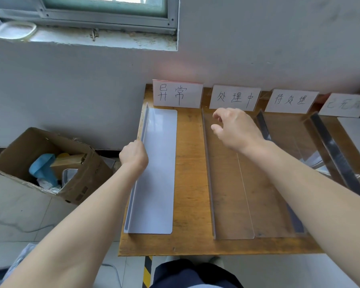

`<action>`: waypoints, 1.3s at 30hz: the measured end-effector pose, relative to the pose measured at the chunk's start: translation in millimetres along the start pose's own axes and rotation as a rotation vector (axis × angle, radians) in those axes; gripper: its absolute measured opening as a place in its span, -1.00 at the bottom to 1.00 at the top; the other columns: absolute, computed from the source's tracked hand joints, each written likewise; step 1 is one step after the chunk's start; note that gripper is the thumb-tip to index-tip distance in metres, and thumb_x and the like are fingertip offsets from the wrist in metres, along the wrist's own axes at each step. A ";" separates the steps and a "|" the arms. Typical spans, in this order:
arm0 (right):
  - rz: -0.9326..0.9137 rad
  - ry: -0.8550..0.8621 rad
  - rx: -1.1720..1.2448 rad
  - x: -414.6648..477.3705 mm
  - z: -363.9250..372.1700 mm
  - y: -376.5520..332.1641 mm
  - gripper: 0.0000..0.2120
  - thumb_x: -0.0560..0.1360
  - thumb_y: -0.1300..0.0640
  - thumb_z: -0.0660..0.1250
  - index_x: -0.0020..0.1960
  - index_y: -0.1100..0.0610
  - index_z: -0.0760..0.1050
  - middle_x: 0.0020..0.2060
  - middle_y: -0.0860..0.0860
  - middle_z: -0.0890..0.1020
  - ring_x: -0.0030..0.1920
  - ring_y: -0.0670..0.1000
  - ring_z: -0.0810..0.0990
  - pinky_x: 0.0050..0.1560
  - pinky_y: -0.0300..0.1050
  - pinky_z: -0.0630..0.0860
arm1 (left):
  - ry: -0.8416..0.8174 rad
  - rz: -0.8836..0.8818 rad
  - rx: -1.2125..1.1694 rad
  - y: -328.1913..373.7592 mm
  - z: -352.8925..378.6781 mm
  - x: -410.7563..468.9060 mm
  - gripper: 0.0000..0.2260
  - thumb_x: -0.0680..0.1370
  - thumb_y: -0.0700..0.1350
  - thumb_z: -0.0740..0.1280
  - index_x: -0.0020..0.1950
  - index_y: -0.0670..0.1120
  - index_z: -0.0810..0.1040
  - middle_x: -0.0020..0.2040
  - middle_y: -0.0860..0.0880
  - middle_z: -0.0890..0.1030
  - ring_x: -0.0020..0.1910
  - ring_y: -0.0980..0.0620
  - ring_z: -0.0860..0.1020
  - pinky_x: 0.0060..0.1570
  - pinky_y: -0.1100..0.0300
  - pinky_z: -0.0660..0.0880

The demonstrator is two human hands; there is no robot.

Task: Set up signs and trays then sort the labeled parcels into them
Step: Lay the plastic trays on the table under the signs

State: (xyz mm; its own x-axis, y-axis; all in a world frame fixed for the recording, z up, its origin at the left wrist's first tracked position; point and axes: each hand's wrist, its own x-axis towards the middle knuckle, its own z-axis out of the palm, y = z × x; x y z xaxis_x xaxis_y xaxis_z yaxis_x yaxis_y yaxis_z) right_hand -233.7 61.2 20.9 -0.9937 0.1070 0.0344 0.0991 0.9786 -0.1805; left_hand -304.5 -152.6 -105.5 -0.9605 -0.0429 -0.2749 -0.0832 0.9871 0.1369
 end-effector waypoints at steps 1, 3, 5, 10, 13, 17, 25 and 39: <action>0.003 0.011 -0.003 -0.1 -2.9 0.9 -0.72 0.56 0.08 0.24 0.19 0.21 0.48 0.07 0.15 0.59 0.11 0.15 0.52 0.12 0.09 0.47 | 0.037 0.021 -0.005 5.5 -5.1 -0.4 -0.79 0.52 -0.31 0.19 0.15 -0.24 0.44 0.14 -0.20 0.53 0.13 -0.21 0.49 -0.09 0.05 0.39; 0.002 0.040 -0.020 -0.9 -10.1 3.8 -0.71 0.56 0.09 0.23 0.21 0.22 0.47 0.08 0.15 0.59 0.12 0.15 0.50 0.13 0.09 0.46 | 0.111 0.092 -0.032 20.6 -18.6 -2.8 -0.82 0.54 -0.28 0.20 0.13 -0.24 0.43 0.12 -0.20 0.51 0.10 -0.21 0.48 -0.11 0.05 0.37; -0.004 0.077 -0.040 -2.2 -18.9 9.0 -0.70 0.57 0.10 0.23 0.23 0.22 0.46 0.10 0.15 0.58 0.13 0.15 0.49 0.14 0.06 0.44 | 0.176 0.199 -0.076 38.2 -36.2 -7.4 -0.86 0.56 -0.24 0.19 0.09 -0.24 0.42 0.07 -0.21 0.51 0.01 -0.19 0.47 -0.17 0.06 0.33; 0.023 0.170 -0.062 -9.1 -43.3 29.5 -0.72 0.56 0.11 0.23 0.22 0.23 0.45 0.11 0.16 0.56 0.14 0.18 0.46 0.16 0.05 0.38 | 0.309 0.440 -0.195 85.5 -77.3 -28.7 -0.74 0.59 -0.17 0.20 0.26 -0.21 0.43 0.15 -0.17 0.52 0.09 -0.15 0.47 -0.10 0.12 0.31; 0.063 0.197 -0.069 -18.2 -53.2 43.6 -0.71 0.56 0.11 0.23 0.22 0.23 0.45 0.11 0.16 0.56 0.15 0.19 0.45 0.16 0.06 0.38 | 0.320 0.512 -0.231 112.1 -79.6 -38.9 -0.72 0.59 -0.13 0.21 0.29 -0.18 0.44 0.17 -0.13 0.53 0.13 -0.13 0.48 0.02 0.09 0.37; 0.100 0.218 -0.091 -33.9 -56.7 62.0 -0.71 0.56 0.11 0.23 0.22 0.23 0.45 0.11 0.16 0.56 0.16 0.17 0.46 0.17 0.04 0.39 | 0.280 0.589 -0.221 138.8 -62.5 -46.2 -0.76 0.57 -0.14 0.22 0.18 -0.21 0.48 0.07 -0.17 0.55 0.04 -0.18 0.49 -0.05 0.03 0.43; 0.177 0.205 -0.118 -64.1 -49.4 94.4 -0.72 0.56 0.09 0.23 0.20 0.22 0.47 0.11 0.16 0.58 0.14 0.17 0.49 0.14 0.09 0.46 | -0.138 0.502 0.001 155.3 17.5 -67.2 -0.78 0.56 -0.09 0.25 0.15 -0.16 0.40 0.05 -0.11 0.56 -0.13 -0.10 0.44 -0.24 0.10 0.37; 0.252 0.169 -0.086 -89.9 -40.3 122.7 -0.70 0.58 0.09 0.22 0.26 0.20 0.45 0.15 0.15 0.57 0.16 0.14 0.50 0.15 0.03 0.45 | -0.224 0.374 -0.046 154.1 56.3 -80.9 -0.56 0.50 -0.37 0.16 0.35 -0.23 0.15 -0.11 -0.14 0.49 -0.14 -0.14 0.47 -0.22 0.04 0.41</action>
State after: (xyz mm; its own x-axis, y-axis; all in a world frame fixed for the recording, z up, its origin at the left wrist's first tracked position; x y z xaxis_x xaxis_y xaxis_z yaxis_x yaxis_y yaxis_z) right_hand -130.1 178.7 35.3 -0.9148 0.3692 0.1636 0.3528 0.9278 -0.1210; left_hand -224.8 11.7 -115.7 -0.8458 0.3560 -0.3973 0.2429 0.9201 0.3072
